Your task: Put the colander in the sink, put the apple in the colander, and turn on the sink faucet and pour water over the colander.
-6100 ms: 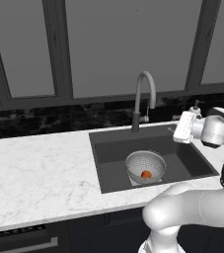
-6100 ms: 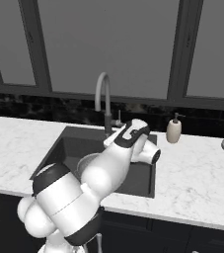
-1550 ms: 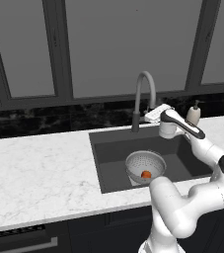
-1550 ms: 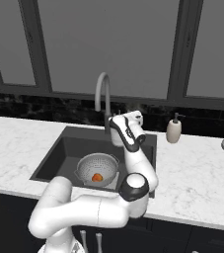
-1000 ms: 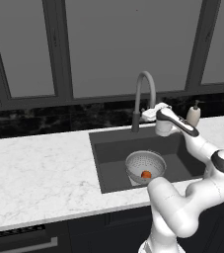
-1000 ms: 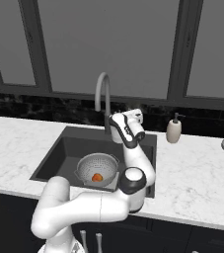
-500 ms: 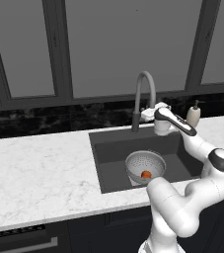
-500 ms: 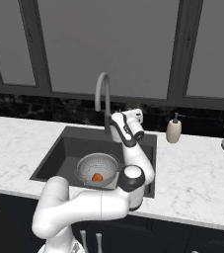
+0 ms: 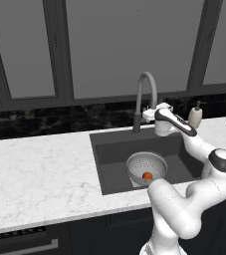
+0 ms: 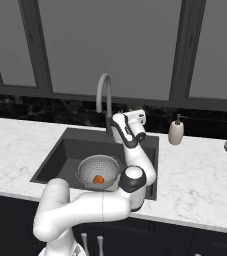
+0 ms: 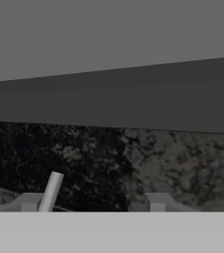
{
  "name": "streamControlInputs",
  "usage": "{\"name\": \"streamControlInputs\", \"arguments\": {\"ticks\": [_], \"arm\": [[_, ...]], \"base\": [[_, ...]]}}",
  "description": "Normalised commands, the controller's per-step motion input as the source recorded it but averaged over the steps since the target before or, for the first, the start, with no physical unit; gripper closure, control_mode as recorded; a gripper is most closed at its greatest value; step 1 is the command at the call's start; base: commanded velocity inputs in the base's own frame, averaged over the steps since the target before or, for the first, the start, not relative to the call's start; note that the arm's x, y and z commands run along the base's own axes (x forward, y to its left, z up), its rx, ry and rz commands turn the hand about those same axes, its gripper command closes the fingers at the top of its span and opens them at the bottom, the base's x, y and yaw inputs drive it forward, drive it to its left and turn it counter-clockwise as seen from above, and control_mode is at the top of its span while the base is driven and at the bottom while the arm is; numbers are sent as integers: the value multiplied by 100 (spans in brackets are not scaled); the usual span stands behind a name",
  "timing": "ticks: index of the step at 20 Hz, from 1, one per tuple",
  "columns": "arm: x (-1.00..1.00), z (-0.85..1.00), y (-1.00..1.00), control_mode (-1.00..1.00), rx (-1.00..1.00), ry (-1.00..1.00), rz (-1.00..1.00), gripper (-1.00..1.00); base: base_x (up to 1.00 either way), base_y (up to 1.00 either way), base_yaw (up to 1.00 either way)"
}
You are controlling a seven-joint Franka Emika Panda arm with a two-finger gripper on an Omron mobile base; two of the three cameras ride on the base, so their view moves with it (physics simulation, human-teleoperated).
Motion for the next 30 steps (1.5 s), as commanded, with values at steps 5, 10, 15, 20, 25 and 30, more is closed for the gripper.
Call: {"name": "streamControlInputs", "arguments": {"ticks": [5, 10, 15, 20, 25, 30], "arm": [[6, -18, 0, -100, 0, 0, 0, 100], [-1, -21, -31, -100, 0, 0, -1, 100], [-6, -18, -61, -100, 0, 0, -1, 100], [0, -10, -74, -100, 0, 5, -5, 100], [0, -2, -81, -100, 0, 12, -9, 100], [-4, -5, -79, -100, 0, 10, -9, 100]], "base": [[0, 0, 0], [0, 0, 0], [0, 0, 0], [0, 0, 0], [0, 0, 0], [0, 0, 0]]}}
